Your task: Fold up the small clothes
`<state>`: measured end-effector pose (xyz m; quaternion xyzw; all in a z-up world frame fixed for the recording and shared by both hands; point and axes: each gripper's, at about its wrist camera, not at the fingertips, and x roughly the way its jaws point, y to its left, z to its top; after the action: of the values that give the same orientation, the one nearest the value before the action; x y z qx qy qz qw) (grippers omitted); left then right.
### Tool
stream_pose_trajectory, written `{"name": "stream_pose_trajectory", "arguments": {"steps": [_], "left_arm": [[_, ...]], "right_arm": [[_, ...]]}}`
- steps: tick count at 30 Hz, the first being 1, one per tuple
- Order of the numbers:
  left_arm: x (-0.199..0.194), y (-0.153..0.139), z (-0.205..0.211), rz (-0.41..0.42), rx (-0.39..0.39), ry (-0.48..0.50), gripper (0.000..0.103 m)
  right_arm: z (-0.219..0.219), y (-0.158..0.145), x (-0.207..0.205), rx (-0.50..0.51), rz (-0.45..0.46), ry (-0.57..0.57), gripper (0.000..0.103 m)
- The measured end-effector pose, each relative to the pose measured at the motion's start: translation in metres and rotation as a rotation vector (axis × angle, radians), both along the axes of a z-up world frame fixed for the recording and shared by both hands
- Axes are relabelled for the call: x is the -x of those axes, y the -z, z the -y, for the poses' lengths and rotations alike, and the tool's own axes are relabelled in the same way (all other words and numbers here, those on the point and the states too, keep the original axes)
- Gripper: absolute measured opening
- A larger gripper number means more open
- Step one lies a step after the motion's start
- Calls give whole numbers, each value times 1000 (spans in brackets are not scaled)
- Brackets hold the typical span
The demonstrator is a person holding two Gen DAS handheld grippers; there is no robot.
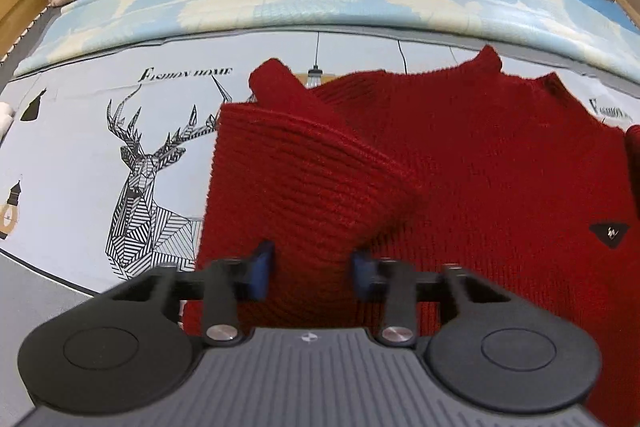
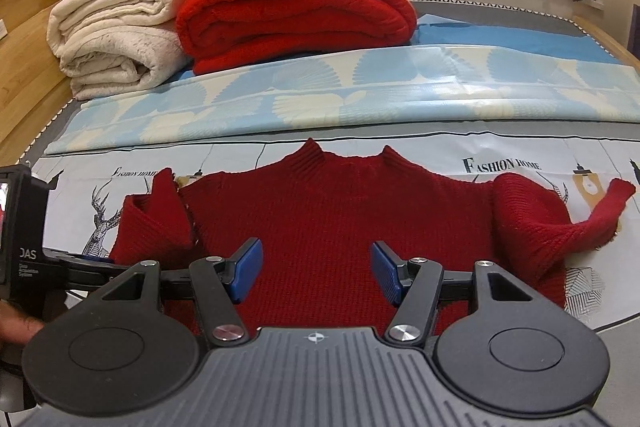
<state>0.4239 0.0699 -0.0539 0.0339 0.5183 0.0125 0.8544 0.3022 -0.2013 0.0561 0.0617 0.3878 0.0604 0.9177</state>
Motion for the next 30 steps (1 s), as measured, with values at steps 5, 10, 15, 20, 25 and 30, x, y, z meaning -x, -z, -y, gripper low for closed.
{"name": "stream_pose_trajectory", "arguments": {"steps": [5,10,15,20,25,30], "left_arm": [[1,-13,-6,46,4,-33,20],[4,-33,-6,138,-1,-38,17],[18,-72,4,322,171,105,17],[25,-88,2,354,459,257,18],[8,-53,3,156,348,156,29],[6,-58,0,162,310,112,39]], "right_arm": [[-2,-1,1,1,4,-9,62],[-2,0,1,3,5,-8,62],[-3,0,0,6,4,-3,62],[-4,1,-1,13,9,4,62],[-2,3,-2,16,5,16,62],[-2,2,-3,14,5,21,62]]}}
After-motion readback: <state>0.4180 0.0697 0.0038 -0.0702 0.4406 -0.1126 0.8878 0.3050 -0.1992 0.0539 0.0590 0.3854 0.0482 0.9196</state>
